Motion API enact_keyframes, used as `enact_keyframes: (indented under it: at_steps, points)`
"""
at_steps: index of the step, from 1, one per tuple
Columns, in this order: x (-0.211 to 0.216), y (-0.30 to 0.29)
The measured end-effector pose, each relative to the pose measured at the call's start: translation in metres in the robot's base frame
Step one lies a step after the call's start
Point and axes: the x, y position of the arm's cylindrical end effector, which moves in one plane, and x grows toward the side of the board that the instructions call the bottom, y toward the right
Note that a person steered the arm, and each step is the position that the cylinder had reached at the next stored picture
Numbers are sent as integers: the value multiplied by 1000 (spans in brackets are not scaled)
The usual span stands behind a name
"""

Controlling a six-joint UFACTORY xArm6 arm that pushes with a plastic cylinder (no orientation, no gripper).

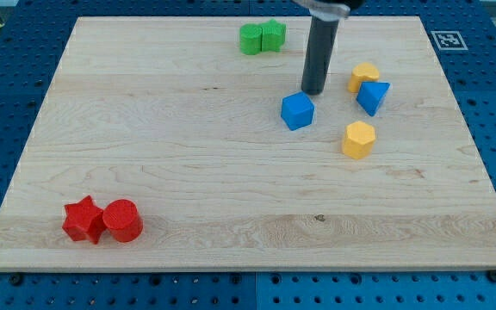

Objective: Push the blue cube to bottom right corner

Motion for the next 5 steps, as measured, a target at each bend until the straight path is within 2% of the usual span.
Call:
enact_keyframes:
  at_steps: [1, 3, 4, 5]
  points:
    - [4, -18]
    - [100, -17]
    - [109, -22]
    - [76, -55]
